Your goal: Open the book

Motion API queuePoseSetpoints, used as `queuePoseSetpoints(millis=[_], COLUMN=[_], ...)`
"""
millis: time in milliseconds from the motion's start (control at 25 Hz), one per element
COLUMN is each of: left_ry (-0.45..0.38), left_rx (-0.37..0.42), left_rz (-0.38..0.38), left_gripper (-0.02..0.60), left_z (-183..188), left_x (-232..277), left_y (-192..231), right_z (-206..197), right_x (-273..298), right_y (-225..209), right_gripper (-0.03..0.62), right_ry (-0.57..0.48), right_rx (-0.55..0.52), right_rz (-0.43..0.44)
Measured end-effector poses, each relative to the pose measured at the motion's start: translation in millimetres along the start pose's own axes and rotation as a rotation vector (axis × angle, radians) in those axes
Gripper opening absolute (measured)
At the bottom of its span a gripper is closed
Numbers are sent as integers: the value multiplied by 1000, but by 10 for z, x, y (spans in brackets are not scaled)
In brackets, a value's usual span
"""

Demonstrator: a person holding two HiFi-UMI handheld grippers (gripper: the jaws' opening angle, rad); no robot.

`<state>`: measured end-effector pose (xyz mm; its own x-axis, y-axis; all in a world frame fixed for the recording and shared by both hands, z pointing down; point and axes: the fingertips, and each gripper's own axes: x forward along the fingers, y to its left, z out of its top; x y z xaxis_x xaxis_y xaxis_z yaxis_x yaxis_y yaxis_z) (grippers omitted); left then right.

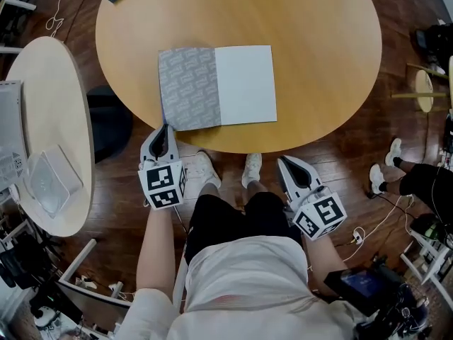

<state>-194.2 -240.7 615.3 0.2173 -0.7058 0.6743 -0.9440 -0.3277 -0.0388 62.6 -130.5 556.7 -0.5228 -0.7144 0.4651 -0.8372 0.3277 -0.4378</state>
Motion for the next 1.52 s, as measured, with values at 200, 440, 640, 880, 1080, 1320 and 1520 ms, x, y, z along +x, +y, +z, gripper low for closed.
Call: queuePoseSetpoints(millis=[200,440,640,880,1080,1320,1520], left_ry=[33,34,36,16,-85,-238,-362], left_rx=[9,-57,-101,-141,-154,-135,-64], left_rz=[-12,2,2,14,-51,-165,-227], left_gripper=[9,9,11,11,9,11,10], left_z=[-119,-174,-265,-236,98,691,1122], left_x=[153,141,84,-247,-677,-1224,-1760], left_y=[-23,90,220,339,157,-263,-429], right_z=[-36,-29,17,200,486,962,1420], right_x=[19,25,14,-23,-65,-143,-289], right_y=[16,27,56,148,302,547,774], right_gripper=[3,3,3,3,3,3,3], right_ry=[5,5,-8,-52,-115,-204,-298], right_rx=[-5,-4,-60,-82,-122,-192,-201], right_rz=[-4,-11,-28,-30,-12,17,37])
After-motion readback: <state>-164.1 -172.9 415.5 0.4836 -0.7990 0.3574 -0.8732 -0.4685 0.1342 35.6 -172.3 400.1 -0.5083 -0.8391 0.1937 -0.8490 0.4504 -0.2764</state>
